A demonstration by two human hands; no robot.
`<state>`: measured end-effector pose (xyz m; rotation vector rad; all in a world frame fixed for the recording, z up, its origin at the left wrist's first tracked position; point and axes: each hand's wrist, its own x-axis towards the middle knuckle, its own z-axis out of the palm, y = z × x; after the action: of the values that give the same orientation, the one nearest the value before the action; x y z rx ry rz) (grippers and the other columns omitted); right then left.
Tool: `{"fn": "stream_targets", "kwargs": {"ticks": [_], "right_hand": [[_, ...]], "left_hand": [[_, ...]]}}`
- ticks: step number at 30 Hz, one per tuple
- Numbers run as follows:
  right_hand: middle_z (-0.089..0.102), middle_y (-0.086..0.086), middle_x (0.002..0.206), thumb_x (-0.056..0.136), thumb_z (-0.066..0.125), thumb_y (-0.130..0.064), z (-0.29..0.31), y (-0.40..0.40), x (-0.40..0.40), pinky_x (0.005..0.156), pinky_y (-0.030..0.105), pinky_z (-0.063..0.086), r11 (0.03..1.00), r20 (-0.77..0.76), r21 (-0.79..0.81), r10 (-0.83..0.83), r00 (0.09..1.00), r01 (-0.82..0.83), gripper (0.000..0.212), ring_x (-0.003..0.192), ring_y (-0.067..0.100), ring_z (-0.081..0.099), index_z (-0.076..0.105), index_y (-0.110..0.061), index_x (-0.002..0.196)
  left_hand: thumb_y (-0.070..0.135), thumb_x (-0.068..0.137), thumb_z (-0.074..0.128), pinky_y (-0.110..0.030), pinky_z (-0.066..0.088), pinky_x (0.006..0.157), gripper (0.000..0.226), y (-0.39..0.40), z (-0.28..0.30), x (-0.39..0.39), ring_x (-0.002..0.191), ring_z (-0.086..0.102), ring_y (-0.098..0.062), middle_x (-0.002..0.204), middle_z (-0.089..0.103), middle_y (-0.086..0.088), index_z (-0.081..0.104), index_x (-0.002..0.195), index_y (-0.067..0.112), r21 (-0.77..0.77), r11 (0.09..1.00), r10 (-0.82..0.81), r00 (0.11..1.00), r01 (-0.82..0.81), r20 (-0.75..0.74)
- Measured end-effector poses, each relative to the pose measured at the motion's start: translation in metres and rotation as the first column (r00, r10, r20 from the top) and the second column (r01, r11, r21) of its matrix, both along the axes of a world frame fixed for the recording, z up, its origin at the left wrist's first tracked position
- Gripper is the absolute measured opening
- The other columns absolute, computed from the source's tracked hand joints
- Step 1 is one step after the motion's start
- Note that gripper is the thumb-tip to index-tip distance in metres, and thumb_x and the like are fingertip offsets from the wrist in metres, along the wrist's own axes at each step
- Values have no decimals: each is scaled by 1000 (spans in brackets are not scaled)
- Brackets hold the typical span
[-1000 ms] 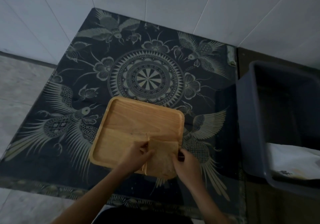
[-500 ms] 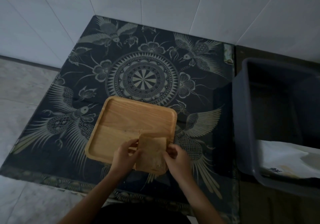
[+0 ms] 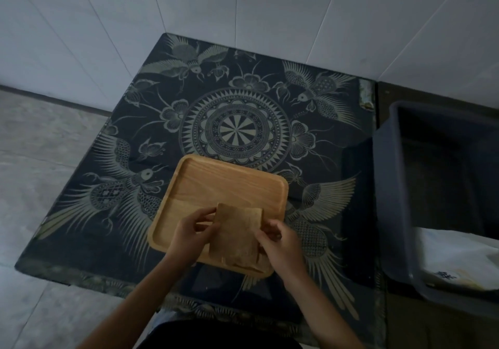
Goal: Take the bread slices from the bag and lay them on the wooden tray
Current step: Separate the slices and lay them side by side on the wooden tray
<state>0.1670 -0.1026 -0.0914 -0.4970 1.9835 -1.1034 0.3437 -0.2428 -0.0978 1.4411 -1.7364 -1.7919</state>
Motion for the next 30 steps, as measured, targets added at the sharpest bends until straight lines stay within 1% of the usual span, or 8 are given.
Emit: {"fn": "stream_targets", "kwargs": {"ticks": [5,8,11,15,18,20,25,30], "right_hand": [[70,-15,98,92,76,-33,2,-31,27,64,7,53,999,-51,40,-23,998,25,19,86,-11,66,69,-29,110],[70,-18,94,92,76,-32,1,-49,45,62,5,51,998,-73,59,-19,997,24,18,83,-18,64,66,-33,107],[70,-19,96,93,75,-36,-4,-67,62,73,15,58,995,-71,96,-20,997,27,17,85,-7,67,61,-41,103],[72,-12,97,94,74,-31,-15,-89,84,84,40,64,988,-52,149,-21,998,28,17,91,7,71,64,-34,107],[70,-15,93,95,72,-33,-19,-104,96,77,29,61,981,-79,195,2,997,13,16,85,0,67,60,-42,94],[68,-19,94,96,70,-35,-24,-109,102,69,19,53,972,-77,234,3,997,15,10,84,-5,64,65,-33,104],[66,-17,98,98,67,-34,-32,-112,114,60,8,45,951,-116,310,26,993,11,30,83,-7,60,65,-19,123],[72,-3,116,99,64,-36,-37,-111,123,88,43,62,930,-65,368,5,998,19,37,100,17,71,62,-17,130]], "left_hand": [[10,91,72,-25,61,67,35,-37,3,20,96,72,-22,106,72,-6,68,124,21,35,999,-36,998,38,-44],[7,90,73,-30,64,70,34,-61,-1,35,94,74,-22,105,73,-8,69,122,16,29,998,-62,997,64,-35],[10,89,75,-34,65,71,32,-83,-8,51,89,75,-18,104,75,-4,70,119,17,9,996,-91,996,91,15],[20,87,78,-24,61,67,31,-107,-20,66,87,73,-10,101,74,4,71,116,25,-49,988,-139,982,147,127],[22,86,78,-31,63,73,33,-119,-28,73,89,72,-9,100,73,8,70,118,24,-67,980,-171,968,186,186],[20,86,78,-38,64,79,35,-123,-31,77,90,71,-10,100,72,8,70,120,23,-78,974,-192,958,212,211],[20,86,77,-39,63,81,34,-126,-35,83,91,71,-13,101,73,2,70,120,19,-116,955,-240,938,275,248],[17,87,75,-22,54,80,34,-124,-36,86,92,70,-12,106,77,-2,72,121,17,-212,927,-249,929,310,273]]}}
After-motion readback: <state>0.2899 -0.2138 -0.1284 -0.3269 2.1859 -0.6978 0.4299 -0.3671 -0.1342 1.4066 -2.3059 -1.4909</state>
